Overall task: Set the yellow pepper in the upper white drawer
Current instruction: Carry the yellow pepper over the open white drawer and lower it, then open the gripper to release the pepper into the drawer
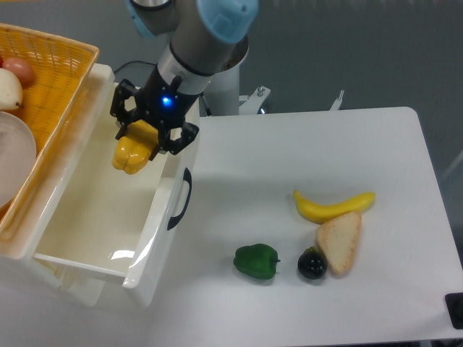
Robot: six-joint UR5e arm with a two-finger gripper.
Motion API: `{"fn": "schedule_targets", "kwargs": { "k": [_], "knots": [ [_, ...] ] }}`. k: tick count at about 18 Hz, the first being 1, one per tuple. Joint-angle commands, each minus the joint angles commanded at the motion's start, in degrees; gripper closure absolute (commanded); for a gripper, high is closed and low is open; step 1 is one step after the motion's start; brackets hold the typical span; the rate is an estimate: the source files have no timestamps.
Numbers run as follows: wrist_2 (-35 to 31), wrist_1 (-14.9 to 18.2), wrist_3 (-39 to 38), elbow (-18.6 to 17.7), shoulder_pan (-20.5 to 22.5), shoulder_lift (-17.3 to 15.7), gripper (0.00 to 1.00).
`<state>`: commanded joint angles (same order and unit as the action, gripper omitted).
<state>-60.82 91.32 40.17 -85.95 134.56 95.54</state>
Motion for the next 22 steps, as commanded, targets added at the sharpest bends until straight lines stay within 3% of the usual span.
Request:
{"fn": "schedule_targets", "kwargs": {
  "k": [6, 10, 13, 14, 15, 17, 18, 20, 22],
  "knots": [
    [-0.4, 0.0, -0.1, -0.7, -1.6, 0.0, 0.92],
    [-0.4, -0.2, 0.2, -1.1, -1.8, 0.1, 0.83],
    [-0.4, -0.2, 0.3, -1.1, -2.4, 0.3, 0.69],
    [-0.4, -0.3, 0.7, -1.1, -2.5, 0.3, 0.46],
    [-0.3, -0.3, 0.7, -1.1, -2.5, 0.3, 0.40],
    [-0.3, -0.4, 0.8, -1.0, -2.5, 0.3, 0.16],
    [-0.3, -0.4, 0.8, -1.0, -2.5, 0.4, 0.15],
    [-0.3, -0.5, 0.9, -0.8, -2.5, 0.3, 0.00],
    [-0.4, -1.1, 0.7, -0.8, -2.4, 0.0, 0.00]
  ]
}}
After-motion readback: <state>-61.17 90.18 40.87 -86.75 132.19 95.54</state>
